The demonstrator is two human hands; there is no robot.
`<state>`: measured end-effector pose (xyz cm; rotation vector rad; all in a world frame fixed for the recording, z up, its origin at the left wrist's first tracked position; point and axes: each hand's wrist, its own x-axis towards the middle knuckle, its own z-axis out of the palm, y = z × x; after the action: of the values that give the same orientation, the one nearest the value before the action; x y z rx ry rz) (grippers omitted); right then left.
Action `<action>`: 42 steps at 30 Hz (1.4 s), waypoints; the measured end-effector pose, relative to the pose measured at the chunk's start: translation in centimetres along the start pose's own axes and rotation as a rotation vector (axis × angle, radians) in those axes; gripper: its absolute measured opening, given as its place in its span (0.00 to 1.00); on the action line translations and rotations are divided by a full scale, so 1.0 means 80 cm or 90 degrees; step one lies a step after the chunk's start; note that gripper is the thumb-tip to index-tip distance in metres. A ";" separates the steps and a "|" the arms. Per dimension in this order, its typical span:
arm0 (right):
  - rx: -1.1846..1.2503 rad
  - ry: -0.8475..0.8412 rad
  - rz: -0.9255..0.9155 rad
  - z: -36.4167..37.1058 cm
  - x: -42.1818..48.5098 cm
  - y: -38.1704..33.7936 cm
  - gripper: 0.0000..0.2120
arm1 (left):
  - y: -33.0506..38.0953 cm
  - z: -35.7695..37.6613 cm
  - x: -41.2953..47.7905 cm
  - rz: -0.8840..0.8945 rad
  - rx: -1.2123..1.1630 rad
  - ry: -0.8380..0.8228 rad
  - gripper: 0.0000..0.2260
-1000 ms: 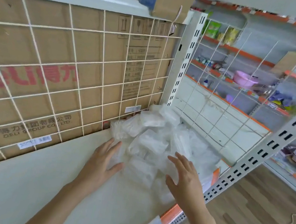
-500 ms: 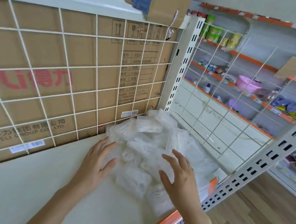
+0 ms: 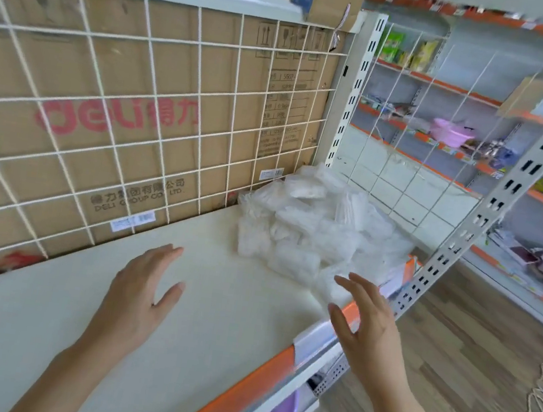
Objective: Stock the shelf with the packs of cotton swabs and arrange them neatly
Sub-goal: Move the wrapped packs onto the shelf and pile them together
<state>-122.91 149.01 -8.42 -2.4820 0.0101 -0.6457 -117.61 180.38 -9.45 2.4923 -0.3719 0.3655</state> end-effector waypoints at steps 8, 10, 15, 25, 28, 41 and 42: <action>0.041 -0.023 -0.031 0.001 -0.076 -0.049 0.17 | -0.042 -0.085 -0.112 -0.066 0.108 0.051 0.27; 0.052 -0.036 -0.056 0.006 -0.077 -0.064 0.15 | -0.047 -0.107 -0.139 -0.087 0.122 0.088 0.26; 0.097 -0.112 -0.153 0.032 -0.062 -0.116 0.17 | -0.049 -0.156 -0.210 -0.159 0.154 0.159 0.24; 0.264 -0.315 -0.380 0.093 -0.092 -0.238 0.22 | -0.005 -0.211 -0.407 -0.462 0.241 0.307 0.26; 0.291 -0.375 -0.443 0.102 -0.117 -0.265 0.22 | 0.019 -0.209 -0.472 -0.533 0.261 0.321 0.25; 0.330 -0.534 -0.622 0.131 -0.241 -0.391 0.16 | 0.108 -0.244 -0.695 -0.752 0.341 0.461 0.24; 0.333 -0.538 -0.629 0.133 -0.253 -0.404 0.16 | 0.106 -0.252 -0.709 -0.754 0.349 0.459 0.26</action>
<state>-140.18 184.59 -8.02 -1.9236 -1.5349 0.1210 -176.38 195.76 -8.38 2.3357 1.5705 0.8414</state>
